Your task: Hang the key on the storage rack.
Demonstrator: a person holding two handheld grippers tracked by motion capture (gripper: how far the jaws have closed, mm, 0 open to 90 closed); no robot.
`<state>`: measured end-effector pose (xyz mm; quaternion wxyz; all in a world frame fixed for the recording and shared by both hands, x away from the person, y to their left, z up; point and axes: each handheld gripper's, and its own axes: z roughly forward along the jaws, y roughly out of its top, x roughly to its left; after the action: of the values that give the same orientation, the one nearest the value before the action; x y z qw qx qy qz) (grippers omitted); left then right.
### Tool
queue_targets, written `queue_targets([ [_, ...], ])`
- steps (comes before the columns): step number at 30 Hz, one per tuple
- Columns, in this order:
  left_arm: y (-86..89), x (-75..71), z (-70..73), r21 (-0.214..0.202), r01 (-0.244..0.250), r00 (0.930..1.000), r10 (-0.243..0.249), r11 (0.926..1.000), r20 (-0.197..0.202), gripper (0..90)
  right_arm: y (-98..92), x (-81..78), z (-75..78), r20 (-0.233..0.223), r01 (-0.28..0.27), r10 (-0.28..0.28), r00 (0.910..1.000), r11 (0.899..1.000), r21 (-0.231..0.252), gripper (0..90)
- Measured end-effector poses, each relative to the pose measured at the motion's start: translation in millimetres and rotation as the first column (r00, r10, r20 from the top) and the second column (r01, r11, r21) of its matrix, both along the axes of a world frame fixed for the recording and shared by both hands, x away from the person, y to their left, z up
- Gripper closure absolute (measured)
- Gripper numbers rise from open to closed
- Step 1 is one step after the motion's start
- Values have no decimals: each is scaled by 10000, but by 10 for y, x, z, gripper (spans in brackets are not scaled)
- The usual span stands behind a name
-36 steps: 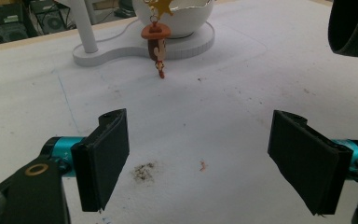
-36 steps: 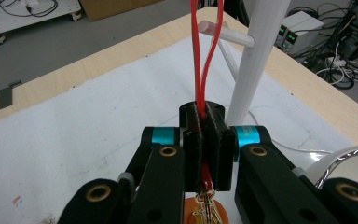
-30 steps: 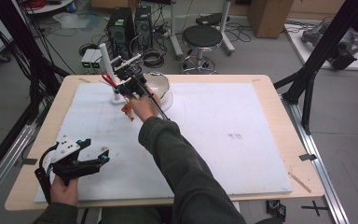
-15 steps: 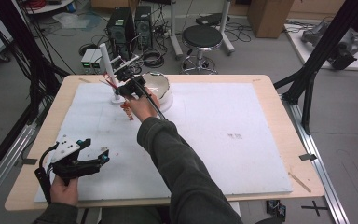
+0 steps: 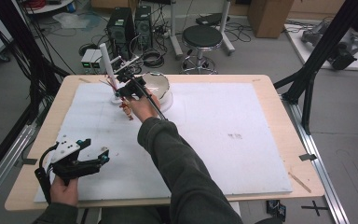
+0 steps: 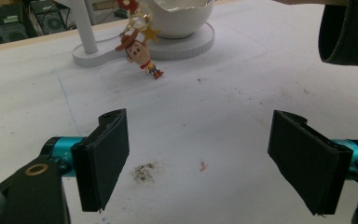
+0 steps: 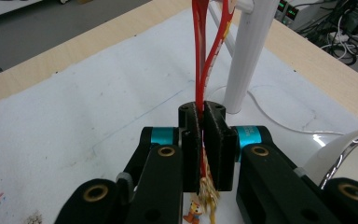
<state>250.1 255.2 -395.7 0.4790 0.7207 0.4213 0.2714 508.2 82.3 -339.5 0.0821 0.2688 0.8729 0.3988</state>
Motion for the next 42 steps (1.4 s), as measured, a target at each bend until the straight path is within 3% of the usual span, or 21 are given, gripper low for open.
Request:
queue_targets([
  [16, 2, -5, 1, 5, -3, 10000, 3, 10000, -11, 210, -175, -12, 90, -222, -149, 162, 9996, 9982, 586, 799],
  [19, 2, -3, 2, 47, 28, 10000, -28, 10000, -6, 209, -276, -22, 118, -438, -389, 436, 9981, 9939, 1034, 755],
  [29, -1, -3, -1, 74, 11, 10000, -11, 10000, -7, 209, -491, -93, 259, -474, -895, 983, 9940, 9828, 1613, 704],
  [36, -3, -3, 0, 106, 24, 10000, -24, 9999, -10, 209, -675, -168, 278, -70, -1124, 1163, 9932, 9717, 2078, 662],
  [39, -3, -1, -2, 113, 39, 10000, -38, 9999, -21, 209, -747, -169, 261, -426, -1102, 1215, 9917, 9721, 2071, 642],
  [42, -1, -1, -1, 144, 43, 10000, -42, 9999, -30, 209, -803, -182, 279, -429, -1165, 1289, 9907, 9684, 2206, 607],
])
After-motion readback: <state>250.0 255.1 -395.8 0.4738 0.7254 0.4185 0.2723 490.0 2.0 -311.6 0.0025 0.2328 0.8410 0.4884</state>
